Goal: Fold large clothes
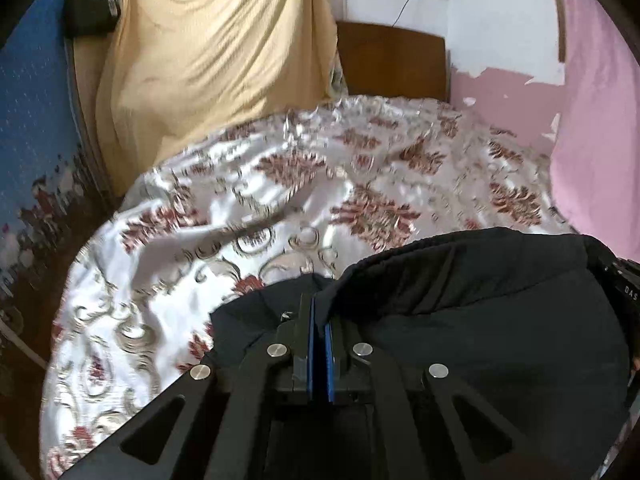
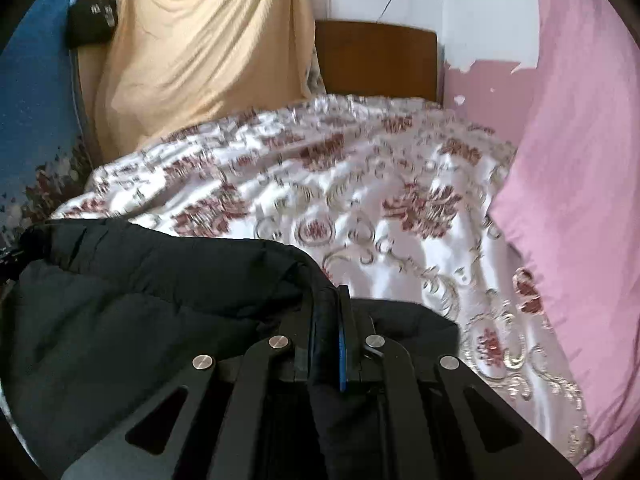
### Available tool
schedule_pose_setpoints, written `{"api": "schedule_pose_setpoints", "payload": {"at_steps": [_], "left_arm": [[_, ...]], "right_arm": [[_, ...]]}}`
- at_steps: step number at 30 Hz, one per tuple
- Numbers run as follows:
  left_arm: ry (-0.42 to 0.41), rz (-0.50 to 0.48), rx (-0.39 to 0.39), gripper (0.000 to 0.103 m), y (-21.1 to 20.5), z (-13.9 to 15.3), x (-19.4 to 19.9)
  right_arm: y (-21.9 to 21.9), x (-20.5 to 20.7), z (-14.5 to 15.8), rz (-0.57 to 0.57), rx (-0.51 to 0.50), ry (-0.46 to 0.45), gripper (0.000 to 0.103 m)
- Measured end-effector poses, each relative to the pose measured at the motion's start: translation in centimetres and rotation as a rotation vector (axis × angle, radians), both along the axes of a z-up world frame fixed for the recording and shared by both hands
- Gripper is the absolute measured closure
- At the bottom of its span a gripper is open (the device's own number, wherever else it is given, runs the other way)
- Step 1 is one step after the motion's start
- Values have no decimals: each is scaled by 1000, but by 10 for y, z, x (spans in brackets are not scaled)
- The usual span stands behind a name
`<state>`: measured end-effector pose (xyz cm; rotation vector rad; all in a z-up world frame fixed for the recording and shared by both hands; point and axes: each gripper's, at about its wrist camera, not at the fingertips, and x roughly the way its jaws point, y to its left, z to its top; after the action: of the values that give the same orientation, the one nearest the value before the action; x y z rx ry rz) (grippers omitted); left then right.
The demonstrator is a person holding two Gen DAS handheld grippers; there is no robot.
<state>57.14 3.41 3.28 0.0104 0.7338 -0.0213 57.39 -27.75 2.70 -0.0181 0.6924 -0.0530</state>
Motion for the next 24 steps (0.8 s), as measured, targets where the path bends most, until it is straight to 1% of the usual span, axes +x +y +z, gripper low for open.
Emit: {"api": "schedule_pose_setpoints", "payload": {"at_steps": [3,5,7,8,10,12,13,14,15,16,17,18,19,20,21,23,24], "left_arm": [[36,7,-19,98,-1,-23,12],[50,8,-29,97,0,-32,16],[60,6,-31,96,0,-37,20],[66,7,-35,94,0,-37,20],[67,6,-59,93,2,-35,20],[73,4,-78,85,5,-30,19],[71,6,-75,74,5,-26,16],[64,8,-69,54,5,-22,13],[48,17,-67,43,6,-17,8],[36,24,-70,27,7,-12,4],[14,31,-85,25,9,-6,-1],[3,30,-102,24,11,-1,-6],[1,27,-118,22,12,4,-10],[1,29,-134,17,13,9,-16],[-6,29,-142,16,13,12,-21],[-31,20,-145,13,10,17,-33],[-45,7,-140,12,6,18,-41]], "right_arm": [[0,11,-26,-2,12,28,95],[0,10,-36,2,22,34,94],[0,9,-41,6,18,34,94],[2,9,-43,4,12,37,94],[1,10,-44,5,8,41,92],[-1,7,-40,11,19,34,91],[-3,5,-38,15,29,26,88],[-5,1,-33,13,40,12,85],[-7,-3,-29,11,49,0,74],[-9,-7,-25,9,59,-12,58],[-12,-14,-19,10,80,-29,51],[-13,-20,-13,13,97,-40,42],[-14,-25,-9,13,98,-46,38],[-13,-32,-4,14,87,-57,37],[-12,-39,1,23,73,-70,33],[-7,-56,11,49,50,-108,26],[-4,-66,14,63,45,-129,20]]}}
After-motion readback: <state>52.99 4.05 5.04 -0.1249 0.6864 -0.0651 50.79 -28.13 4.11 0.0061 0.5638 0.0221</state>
